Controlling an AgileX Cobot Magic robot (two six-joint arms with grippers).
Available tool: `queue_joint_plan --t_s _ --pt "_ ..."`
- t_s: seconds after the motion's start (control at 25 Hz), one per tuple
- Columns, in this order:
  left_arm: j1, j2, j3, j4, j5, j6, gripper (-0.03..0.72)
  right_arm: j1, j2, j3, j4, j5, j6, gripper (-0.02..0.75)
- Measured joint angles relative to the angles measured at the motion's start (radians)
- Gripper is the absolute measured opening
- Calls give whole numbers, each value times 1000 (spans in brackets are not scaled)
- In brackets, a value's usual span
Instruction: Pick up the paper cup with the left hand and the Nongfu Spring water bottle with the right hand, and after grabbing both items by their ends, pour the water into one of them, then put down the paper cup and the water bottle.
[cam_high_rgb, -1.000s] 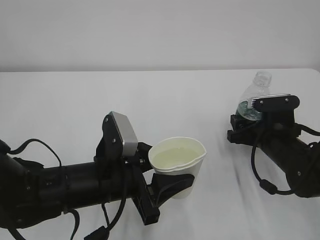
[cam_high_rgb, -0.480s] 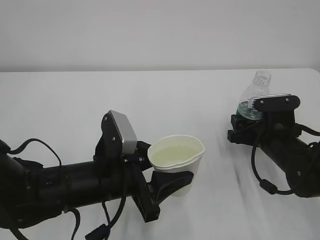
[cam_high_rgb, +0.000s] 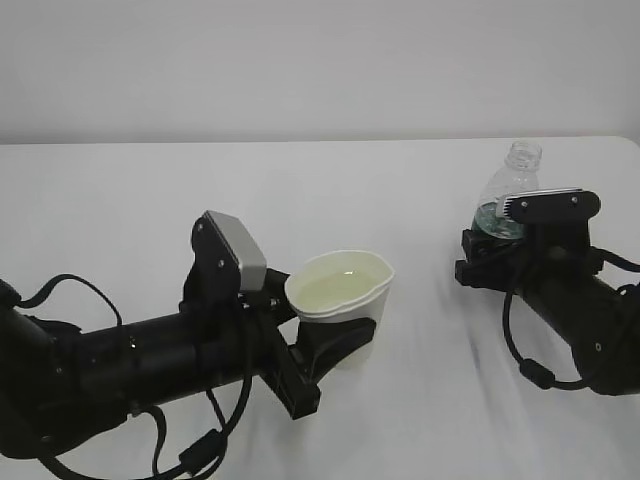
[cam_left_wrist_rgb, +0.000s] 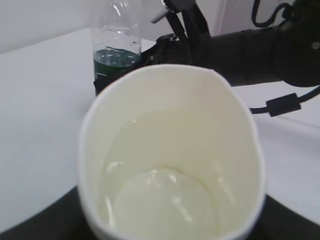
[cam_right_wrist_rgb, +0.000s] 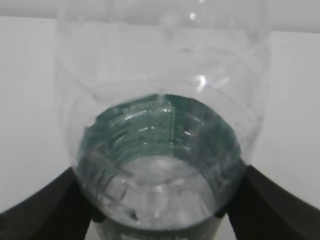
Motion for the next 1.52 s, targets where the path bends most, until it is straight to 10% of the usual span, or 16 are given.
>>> queue_joint_plan --t_s 0.56,1.52 --pt "18 0 0 -179 0 49 421 0 0 0 4 7 1 580" --pt "262 0 0 -204 0 51 421 0 0 0 8 8 1 580"
